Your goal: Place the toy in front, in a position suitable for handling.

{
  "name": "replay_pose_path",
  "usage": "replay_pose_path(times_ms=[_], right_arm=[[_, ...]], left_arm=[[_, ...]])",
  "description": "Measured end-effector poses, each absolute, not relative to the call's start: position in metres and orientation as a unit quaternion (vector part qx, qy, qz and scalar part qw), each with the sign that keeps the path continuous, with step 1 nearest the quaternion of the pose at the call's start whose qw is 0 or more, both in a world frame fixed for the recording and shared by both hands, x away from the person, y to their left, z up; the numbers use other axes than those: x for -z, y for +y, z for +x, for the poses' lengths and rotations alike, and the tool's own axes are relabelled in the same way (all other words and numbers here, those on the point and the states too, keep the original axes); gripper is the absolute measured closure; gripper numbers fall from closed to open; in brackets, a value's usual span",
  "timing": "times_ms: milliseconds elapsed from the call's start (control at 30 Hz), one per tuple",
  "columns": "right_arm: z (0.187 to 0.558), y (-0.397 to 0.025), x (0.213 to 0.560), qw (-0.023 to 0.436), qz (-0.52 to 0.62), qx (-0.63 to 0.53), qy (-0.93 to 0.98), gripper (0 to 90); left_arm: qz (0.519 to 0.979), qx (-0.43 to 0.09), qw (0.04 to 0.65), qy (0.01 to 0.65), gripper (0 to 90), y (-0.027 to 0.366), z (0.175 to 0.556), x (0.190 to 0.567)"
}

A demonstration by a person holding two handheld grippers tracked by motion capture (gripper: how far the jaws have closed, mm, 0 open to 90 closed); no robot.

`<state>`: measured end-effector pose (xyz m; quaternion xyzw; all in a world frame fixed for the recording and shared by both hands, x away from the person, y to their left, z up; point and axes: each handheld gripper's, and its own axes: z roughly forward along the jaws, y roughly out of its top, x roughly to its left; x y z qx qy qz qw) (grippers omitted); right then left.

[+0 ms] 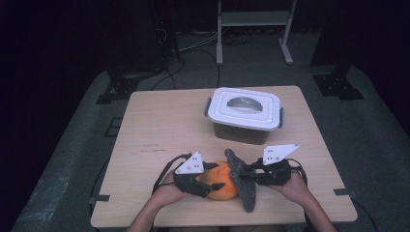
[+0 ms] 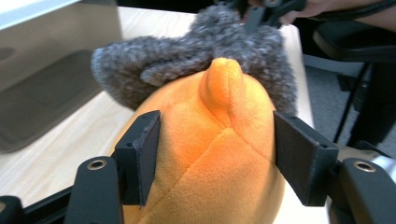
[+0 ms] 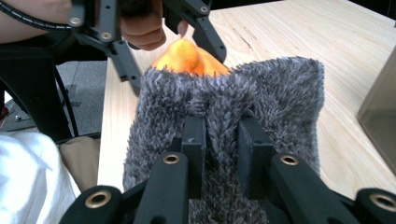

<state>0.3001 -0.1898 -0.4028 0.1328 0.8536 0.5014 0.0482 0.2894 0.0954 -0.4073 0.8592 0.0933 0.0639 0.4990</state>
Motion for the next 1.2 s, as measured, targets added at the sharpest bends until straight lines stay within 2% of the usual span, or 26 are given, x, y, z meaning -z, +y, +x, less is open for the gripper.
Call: replay_pose_path(times_ms=[167, 267, 367, 433, 500, 633, 733, 833, 967, 1133, 1200], right_arm=[[0.302, -0.191, 0.405, 0.054, 0.138, -0.493, 0.857, 74.0], [0.304, -0.193, 0.408, 0.05, 0.146, -0.495, 0.855, 74.0], [0.305, -0.193, 0.408, 0.052, 0.15, -0.494, 0.855, 74.0], [0.305, -0.194, 0.408, 0.051, 0.151, -0.494, 0.855, 74.0], [0.304, -0.193, 0.406, 0.054, 0.149, -0.493, 0.855, 74.0], [0.299, -0.195, 0.393, 0.063, 0.14, -0.52, 0.84, 74.5], [0.294, -0.192, 0.384, 0.068, 0.129, -0.536, 0.831, 74.4], [0.294, -0.186, 0.389, 0.065, 0.127, -0.523, 0.84, 74.4], [0.299, -0.19, 0.396, 0.051, 0.13, -0.519, 0.843, 74.2], [0.303, -0.197, 0.401, 0.048, 0.145, -0.514, 0.844, 74.2], [0.304, -0.199, 0.401, 0.047, 0.149, -0.513, 0.844, 74.1]], left_arm=[[0.863, -0.034, 0.498, 0.072, 35.1, 0.098, 0.289, 0.406], [0.861, -0.047, 0.501, 0.077, 34.3, 0.099, 0.29, 0.406], [0.863, -0.065, 0.492, 0.089, 26.5, 0.098, 0.293, 0.408], [0.861, -0.058, 0.495, 0.097, 24.6, 0.099, 0.294, 0.411], [0.862, -0.056, 0.495, 0.097, 31.7, 0.099, 0.294, 0.412], [0.856, -0.086, 0.5, 0.104, 44.8, 0.101, 0.293, 0.407], [0.852, -0.09, 0.503, 0.113, 46.8, 0.101, 0.293, 0.406], [0.858, -0.085, 0.496, 0.104, 46.9, 0.097, 0.29, 0.407], [0.857, -0.068, 0.502, 0.095, 43.0, 0.096, 0.29, 0.407], [0.861, -0.081, 0.489, 0.11, 27.0, 0.096, 0.294, 0.409], [0.863, -0.07, 0.489, 0.11, 27.0, 0.096, 0.295, 0.412]])
